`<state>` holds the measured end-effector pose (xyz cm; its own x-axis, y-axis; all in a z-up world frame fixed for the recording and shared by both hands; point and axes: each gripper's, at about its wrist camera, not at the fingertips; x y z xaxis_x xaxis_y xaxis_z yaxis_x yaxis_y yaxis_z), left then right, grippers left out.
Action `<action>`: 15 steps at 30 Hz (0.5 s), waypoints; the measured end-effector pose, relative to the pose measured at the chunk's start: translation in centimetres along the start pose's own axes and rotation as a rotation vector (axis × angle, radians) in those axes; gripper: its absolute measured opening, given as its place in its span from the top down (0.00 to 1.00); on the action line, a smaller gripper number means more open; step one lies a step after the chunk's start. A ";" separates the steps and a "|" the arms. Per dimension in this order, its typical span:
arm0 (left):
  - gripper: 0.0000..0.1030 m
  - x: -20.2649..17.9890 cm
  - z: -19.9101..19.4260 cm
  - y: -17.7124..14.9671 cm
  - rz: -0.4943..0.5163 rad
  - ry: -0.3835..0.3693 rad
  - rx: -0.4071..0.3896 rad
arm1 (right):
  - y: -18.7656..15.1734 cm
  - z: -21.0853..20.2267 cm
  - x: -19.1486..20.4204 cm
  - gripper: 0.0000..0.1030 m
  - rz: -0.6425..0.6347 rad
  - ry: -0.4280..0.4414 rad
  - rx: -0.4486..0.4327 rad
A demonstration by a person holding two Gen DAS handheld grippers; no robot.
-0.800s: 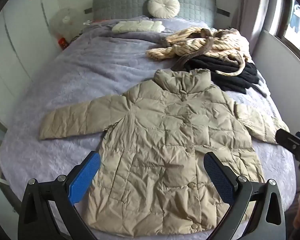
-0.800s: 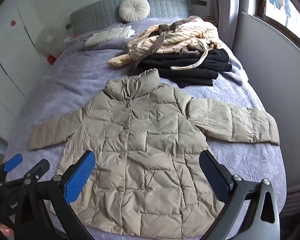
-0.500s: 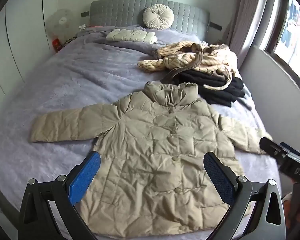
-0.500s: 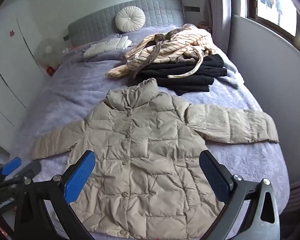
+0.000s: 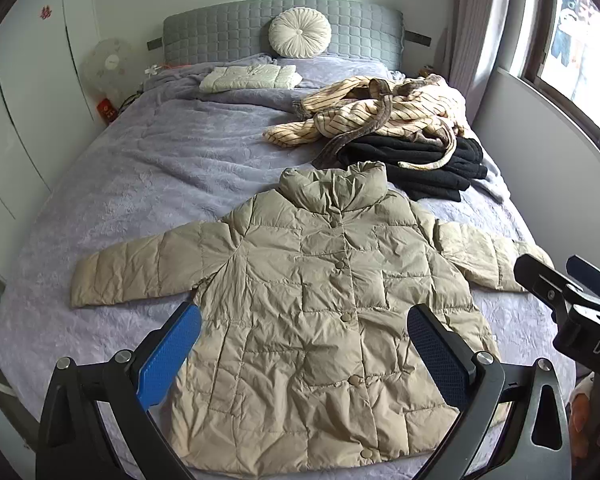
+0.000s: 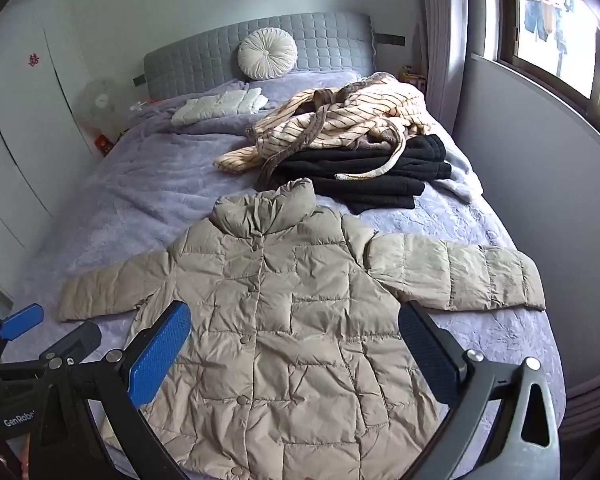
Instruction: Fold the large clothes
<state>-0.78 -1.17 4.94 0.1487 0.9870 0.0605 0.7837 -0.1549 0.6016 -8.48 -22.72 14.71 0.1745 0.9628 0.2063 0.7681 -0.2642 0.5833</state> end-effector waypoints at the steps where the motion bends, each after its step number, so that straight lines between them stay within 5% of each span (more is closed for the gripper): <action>1: 0.00 -0.1 -0.1 0.0 0.004 0.001 -0.001 | 0.0 0.0 -0.1 0.00 0.002 0.001 0.001; 15: 0.00 -0.3 -0.1 0.4 0.011 0.002 0.012 | 0.2 0.4 0.2 0.00 -0.010 0.002 0.008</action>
<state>-0.62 -1.51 5.22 0.1562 0.9853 0.0687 0.7891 -0.1663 0.5914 -8.03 -22.59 14.58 0.1655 0.9654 0.2015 0.7751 -0.2537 0.5787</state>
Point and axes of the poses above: each gripper's, at about its wrist camera, not at the fingertips, and z roughly the way its jaws point, x to its left, y to its top, and after that the axes turned 6 degrees about y, right-handed
